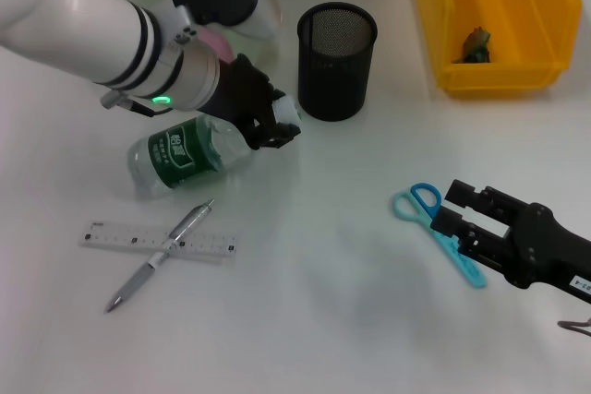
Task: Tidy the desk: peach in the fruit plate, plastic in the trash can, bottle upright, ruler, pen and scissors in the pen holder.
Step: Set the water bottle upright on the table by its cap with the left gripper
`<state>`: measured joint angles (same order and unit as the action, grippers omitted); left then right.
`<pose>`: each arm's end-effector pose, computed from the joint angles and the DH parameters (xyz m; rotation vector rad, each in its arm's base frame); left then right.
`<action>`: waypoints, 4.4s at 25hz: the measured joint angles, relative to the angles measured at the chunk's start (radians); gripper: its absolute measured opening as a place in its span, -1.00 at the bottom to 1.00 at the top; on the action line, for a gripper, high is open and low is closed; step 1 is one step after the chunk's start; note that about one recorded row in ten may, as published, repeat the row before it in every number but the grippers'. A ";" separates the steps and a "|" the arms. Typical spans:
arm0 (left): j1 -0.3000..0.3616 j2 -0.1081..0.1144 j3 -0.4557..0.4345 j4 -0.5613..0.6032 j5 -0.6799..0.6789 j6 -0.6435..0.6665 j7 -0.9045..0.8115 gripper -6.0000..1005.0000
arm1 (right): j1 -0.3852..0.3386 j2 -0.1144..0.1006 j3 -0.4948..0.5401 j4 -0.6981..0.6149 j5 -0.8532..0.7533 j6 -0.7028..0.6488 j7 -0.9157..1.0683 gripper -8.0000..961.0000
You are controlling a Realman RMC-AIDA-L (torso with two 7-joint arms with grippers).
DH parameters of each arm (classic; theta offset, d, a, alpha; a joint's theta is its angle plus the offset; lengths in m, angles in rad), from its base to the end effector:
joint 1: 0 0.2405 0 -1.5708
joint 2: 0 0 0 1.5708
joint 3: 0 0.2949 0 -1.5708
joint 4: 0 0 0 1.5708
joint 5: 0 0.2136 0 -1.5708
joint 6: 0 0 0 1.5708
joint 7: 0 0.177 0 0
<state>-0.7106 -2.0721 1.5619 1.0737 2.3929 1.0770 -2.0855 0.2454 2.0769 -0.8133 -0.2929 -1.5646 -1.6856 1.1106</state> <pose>-0.1834 0.4322 -0.1090 -2.7424 -0.1637 0.3073 0.3259 0.2488 -0.0696 -2.3858 0.9080 1.2071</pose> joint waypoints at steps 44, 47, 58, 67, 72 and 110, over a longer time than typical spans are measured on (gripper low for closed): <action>0.301 0.002 -0.160 0.381 -0.230 0.030 0.010 -0.09 | 0.062 0.005 -0.004 0.031 0.000 0.012 0.000 0.28; 0.302 0.003 -0.169 0.378 -0.255 0.029 0.010 -0.09 | 0.061 0.005 -0.004 0.031 0.000 0.012 0.000 0.28; 0.320 0.005 -0.186 0.374 -0.278 0.043 -0.004 -0.08 | 0.061 0.005 -0.004 0.031 0.000 0.012 0.000 0.28; 0.327 0.004 -0.196 0.360 -0.276 0.043 0.003 -0.08 | 0.070 0.005 -0.004 0.039 0.000 0.022 0.000 0.28; 0.327 0.004 -0.199 0.348 -0.274 0.036 0.005 -0.07 | 0.072 0.005 -0.004 0.044 0.000 0.024 0.000 0.28; 0.303 0.004 -0.233 0.317 -0.283 0.041 0.013 -0.05 | 0.088 0.005 -0.004 0.049 0.004 0.038 0.000 0.28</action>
<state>-0.4078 -2.0677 1.3291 1.3910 2.1097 1.1176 -2.0727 0.3329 2.0815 -0.8176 -0.2439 -1.5604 -1.6474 1.1108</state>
